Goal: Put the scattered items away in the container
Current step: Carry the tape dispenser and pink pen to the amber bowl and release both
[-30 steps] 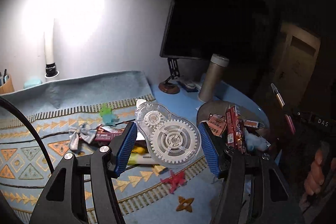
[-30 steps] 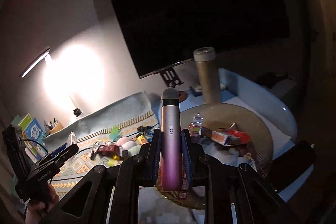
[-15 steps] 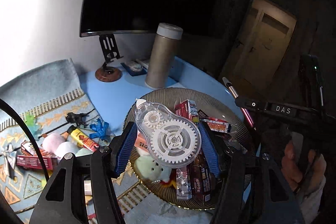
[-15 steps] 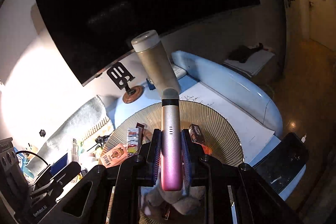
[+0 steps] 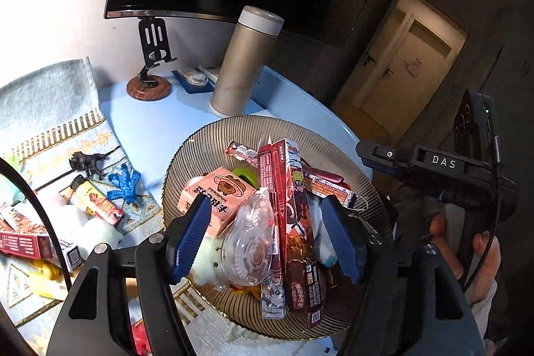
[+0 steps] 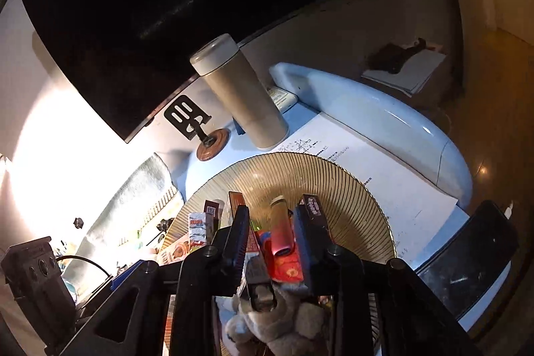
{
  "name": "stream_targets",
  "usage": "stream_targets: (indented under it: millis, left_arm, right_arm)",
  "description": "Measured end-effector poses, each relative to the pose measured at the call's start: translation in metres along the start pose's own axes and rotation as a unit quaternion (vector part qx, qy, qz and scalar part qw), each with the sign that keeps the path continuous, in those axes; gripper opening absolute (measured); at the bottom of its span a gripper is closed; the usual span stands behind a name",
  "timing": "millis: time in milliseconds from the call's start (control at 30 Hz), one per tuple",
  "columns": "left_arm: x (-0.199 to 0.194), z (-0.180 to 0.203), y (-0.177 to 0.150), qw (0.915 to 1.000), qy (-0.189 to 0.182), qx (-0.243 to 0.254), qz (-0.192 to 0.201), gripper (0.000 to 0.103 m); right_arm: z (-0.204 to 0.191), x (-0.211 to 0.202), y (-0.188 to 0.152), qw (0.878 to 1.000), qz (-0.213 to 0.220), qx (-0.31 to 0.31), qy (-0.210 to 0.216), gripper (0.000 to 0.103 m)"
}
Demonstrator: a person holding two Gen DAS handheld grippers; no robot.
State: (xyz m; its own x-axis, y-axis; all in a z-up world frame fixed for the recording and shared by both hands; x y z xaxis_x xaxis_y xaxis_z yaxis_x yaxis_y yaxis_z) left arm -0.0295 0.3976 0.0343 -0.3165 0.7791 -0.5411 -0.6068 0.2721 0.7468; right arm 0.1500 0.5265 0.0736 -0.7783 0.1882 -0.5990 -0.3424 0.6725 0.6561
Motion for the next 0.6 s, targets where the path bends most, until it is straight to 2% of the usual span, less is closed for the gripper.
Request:
stream_targets:
  millis: [233, 433, 533, 600]
  left_arm:
    - [-0.024, -0.004, -0.010, 0.9999, 0.012, -0.003, 0.003, 0.069]
    - [-0.055, -0.018, -0.022, 0.9994, 0.022, -0.024, 0.013, 0.069]
    - [-0.072, -0.033, -0.031, 0.9985, 0.036, -0.037, 0.019, 0.069]
    - [-0.085, -0.049, -0.037, 0.9972, 0.050, -0.051, 0.024, 0.069]
  right_arm:
    - [-0.019, -0.022, -0.014, 1.000, 0.007, -0.008, 0.016, 0.029]
    - [-0.061, -0.044, -0.033, 0.997, 0.005, -0.051, 0.050, 0.030]
    - [-0.092, -0.055, -0.046, 0.994, 0.006, -0.084, 0.075, 0.036]
    - [-0.116, -0.060, -0.059, 0.990, 0.005, -0.105, 0.096, 0.043]
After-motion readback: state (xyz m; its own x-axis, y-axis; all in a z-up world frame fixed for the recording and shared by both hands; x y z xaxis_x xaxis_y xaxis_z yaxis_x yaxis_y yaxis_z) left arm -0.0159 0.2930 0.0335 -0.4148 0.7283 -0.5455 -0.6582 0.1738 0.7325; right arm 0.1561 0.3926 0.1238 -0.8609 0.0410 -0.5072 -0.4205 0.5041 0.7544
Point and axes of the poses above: each gripper's, at about its wrist camera, not at the fingertips, and x roughly the way its jaws point, z to its right, y to its top, the point moved 9 cm from there along x, roughly the way its jaws point, and after that the axes turned 4 degrees about z, right-handed, at the moved point
